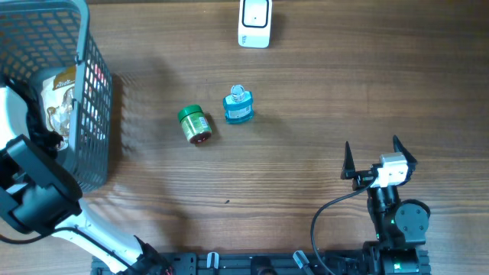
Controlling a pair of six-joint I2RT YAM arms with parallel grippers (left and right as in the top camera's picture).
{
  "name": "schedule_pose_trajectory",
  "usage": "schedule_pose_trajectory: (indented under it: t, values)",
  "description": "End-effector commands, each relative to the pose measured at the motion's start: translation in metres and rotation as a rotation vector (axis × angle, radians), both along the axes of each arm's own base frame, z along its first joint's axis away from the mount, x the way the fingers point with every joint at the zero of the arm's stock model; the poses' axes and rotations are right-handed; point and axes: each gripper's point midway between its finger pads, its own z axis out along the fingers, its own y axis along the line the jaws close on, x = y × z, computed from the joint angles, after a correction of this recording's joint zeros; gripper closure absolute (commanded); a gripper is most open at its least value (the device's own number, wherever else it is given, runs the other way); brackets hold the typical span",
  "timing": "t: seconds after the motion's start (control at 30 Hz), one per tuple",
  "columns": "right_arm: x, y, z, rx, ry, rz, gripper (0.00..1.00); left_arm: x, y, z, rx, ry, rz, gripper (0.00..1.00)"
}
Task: Scan the item barcode
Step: 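Position the left gripper over the black-and-red wrench set package in the basket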
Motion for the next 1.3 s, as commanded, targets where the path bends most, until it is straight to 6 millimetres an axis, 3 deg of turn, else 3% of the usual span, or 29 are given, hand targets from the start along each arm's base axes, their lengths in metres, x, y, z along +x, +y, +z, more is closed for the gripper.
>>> schedule_pose_trajectory:
  t: [0.0,0.1,0.17,0.2,0.27,0.3,0.37,0.4,0.6,0.7,0.93,1.27]
  values:
    - [0.0,0.003,0.0,-0.012,-0.003,0.018,0.0,0.018,0.001,0.033,0.006,-0.138,0.017,0.96]
    - [0.0,0.003,0.0,-0.012,-0.003,0.018,0.0,0.022,0.003,0.05,0.036,-0.188,0.014,0.96]
    - [0.0,0.003,0.0,-0.012,-0.003,0.018,0.0,0.023,0.001,0.049,0.021,-0.195,0.018,0.95]
    - [0.0,0.003,0.0,-0.012,-0.003,0.018,0.0,0.024,-0.002,0.046,0.003,-0.198,0.02,0.85]
    - [0.0,0.003,0.0,-0.012,-0.003,0.018,0.0,0.023,-0.004,0.041,-0.008,-0.189,0.021,0.76]
    - [0.0,0.003,0.0,-0.012,-0.003,0.018,0.0,0.021,-0.003,0.038,-0.007,-0.18,0.022,0.65]
    - [0.0,0.003,0.0,-0.012,-0.003,0.018,0.0,0.018,-0.002,0.03,-0.002,-0.175,0.031,0.2]
    - [0.0,0.003,0.0,-0.011,-0.003,0.018,0.0,0.018,-0.003,0.026,-0.004,-0.173,0.032,0.16]
    - [0.0,0.003,0.0,-0.012,-0.003,0.018,0.0,0.004,-0.005,0.004,-0.002,-0.121,0.032,0.18]
    - [0.0,0.003,0.0,-0.012,-0.003,0.018,0.0,-0.003,-0.007,-0.005,-0.011,-0.103,0.039,0.27]
    - [0.0,0.003,0.0,-0.012,-0.003,0.018,0.0,-0.026,0.009,-0.006,0.033,-0.073,0.123,0.27]
    - [0.0,0.003,0.0,-0.012,-0.003,0.018,0.0,-0.031,0.005,-0.028,0.017,-0.088,0.141,0.29]
